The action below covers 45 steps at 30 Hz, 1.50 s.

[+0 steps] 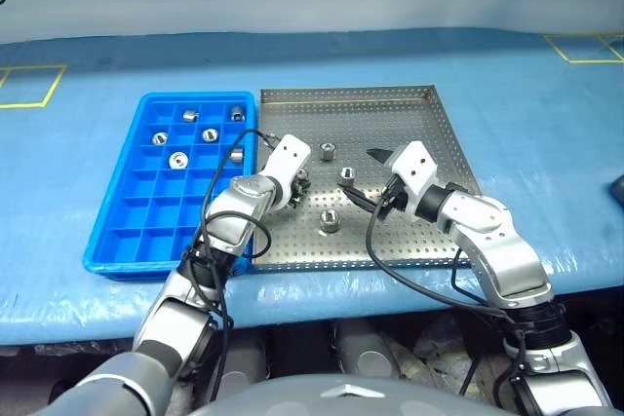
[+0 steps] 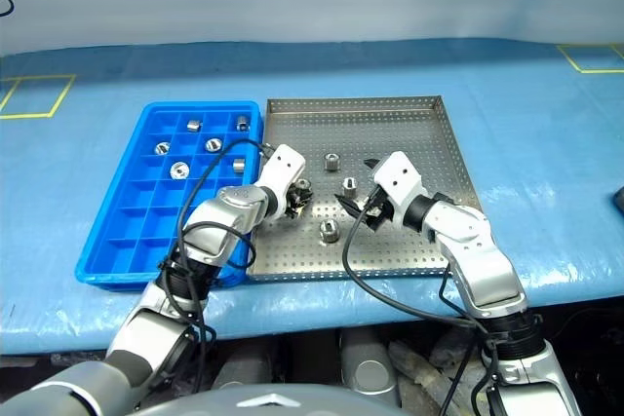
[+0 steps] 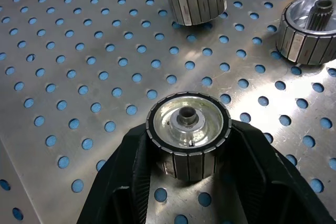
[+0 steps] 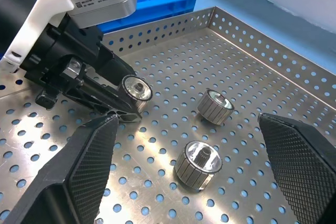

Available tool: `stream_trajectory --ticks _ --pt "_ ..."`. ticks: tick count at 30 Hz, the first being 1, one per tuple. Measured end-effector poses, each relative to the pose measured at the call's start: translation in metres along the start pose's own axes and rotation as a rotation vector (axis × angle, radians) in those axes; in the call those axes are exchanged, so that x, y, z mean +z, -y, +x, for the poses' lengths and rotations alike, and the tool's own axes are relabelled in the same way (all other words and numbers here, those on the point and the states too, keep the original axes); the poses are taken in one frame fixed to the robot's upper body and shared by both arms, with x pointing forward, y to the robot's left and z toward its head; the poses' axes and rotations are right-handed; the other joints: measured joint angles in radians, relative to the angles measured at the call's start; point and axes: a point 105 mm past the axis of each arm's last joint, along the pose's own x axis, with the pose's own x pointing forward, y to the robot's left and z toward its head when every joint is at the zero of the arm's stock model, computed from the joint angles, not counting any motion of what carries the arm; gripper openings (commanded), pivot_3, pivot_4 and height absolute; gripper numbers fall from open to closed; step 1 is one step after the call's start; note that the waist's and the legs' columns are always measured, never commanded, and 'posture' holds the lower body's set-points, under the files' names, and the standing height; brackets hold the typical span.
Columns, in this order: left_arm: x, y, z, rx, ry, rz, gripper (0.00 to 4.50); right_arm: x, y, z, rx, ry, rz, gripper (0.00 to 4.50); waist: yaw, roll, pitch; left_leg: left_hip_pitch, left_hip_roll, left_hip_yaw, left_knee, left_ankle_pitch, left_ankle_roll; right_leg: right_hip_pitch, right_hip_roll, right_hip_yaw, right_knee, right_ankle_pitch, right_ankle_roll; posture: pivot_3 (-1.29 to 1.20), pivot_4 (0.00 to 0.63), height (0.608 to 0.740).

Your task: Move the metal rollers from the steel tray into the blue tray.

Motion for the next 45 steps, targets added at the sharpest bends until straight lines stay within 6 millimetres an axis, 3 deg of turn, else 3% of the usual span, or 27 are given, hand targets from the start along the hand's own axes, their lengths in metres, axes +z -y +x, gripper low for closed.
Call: stream_trajectory --ticks 5,8,10,19,26,33,37,41,45 --pt "0.022 -0.001 -0.011 0.008 0.129 -0.02 2.27 0.0 0.0 0.0 0.001 0.001 0.0 4.5 0.002 0.0 0.0 -0.002 0.0 0.0 0.0 0.0 0.0 -0.002 0.0 0.0 0.0 0.0 0.0 -0.17 0.15 0.74" --pt "0.044 -0.01 -0.031 0.041 0.244 -0.017 2.27 0.001 -0.001 0.001 0.005 0.002 -0.001 4.5 0.001 0.0 0.0 -0.002 0.0 0.0 0.0 0.0 0.0 -0.003 0.0 0.001 0.001 0.0 0.0 -0.17 0.15 0.74" --pt "0.047 -0.02 -0.046 0.081 0.283 -0.004 2.27 0.0 -0.003 0.001 0.021 0.002 0.0 4.5 -0.001 0.0 0.0 -0.002 0.001 0.001 -0.001 0.0 0.0 -0.004 0.0 0.002 0.001 0.0 0.0 -0.16 0.15 0.74" --pt "-0.004 -0.091 -0.113 0.389 0.156 -0.038 2.27 0.008 -0.023 0.002 0.169 0.049 0.042 4.5 0.008 0.0 0.0 -0.003 0.001 0.0 -0.001 0.0 0.0 -0.004 0.0 0.0 0.001 0.0 0.0 -0.11 0.15 0.74" --pt "-0.014 -0.117 -0.146 0.581 0.167 -0.114 2.27 0.021 -0.036 0.005 0.259 0.109 0.063 4.5 0.043 -0.001 0.0 -0.003 0.001 -0.001 -0.001 0.0 -0.001 -0.004 -0.001 -0.001 0.001 0.0 -0.001 -0.07 0.15 0.74" --pt "-0.018 -0.111 -0.14 0.561 0.169 -0.144 2.27 0.026 -0.034 0.008 0.255 0.118 0.042 4.5 0.065 -0.001 0.0 -0.004 0.0 -0.002 -0.001 0.0 -0.001 -0.004 -0.002 -0.002 0.001 0.0 -0.002 -0.09 0.15 0.74" --pt "-0.008 -0.101 -0.135 0.495 0.235 -0.129 2.27 0.023 -0.026 0.012 0.176 0.108 0.046 4.5 0.065 -0.001 0.0 -0.004 0.001 -0.002 -0.001 0.001 -0.002 -0.005 -0.003 -0.002 0.001 0.002 -0.005 -0.1 0.15 0.74" --pt "0.012 -0.064 -0.13 0.268 0.379 -0.054 2.27 0.008 -0.021 0.018 0.112 0.039 0.073 4.5 0.062 -0.001 0.0 -0.005 0.001 -0.001 -0.001 0.001 -0.002 -0.007 -0.004 -0.001 0.001 0.003 -0.007 -0.1 0.15 0.74" --pt "0.014 -0.025 -0.13 0.033 0.44 0.031 2.27 0.004 -0.031 0.016 0.148 0.01 0.091 4.5 0.057 -0.001 0.0 -0.005 0.001 -0.001 -0.002 0.001 -0.002 -0.007 -0.003 -0.002 0.001 0.002 -0.008 -0.11 0.15 0.74"
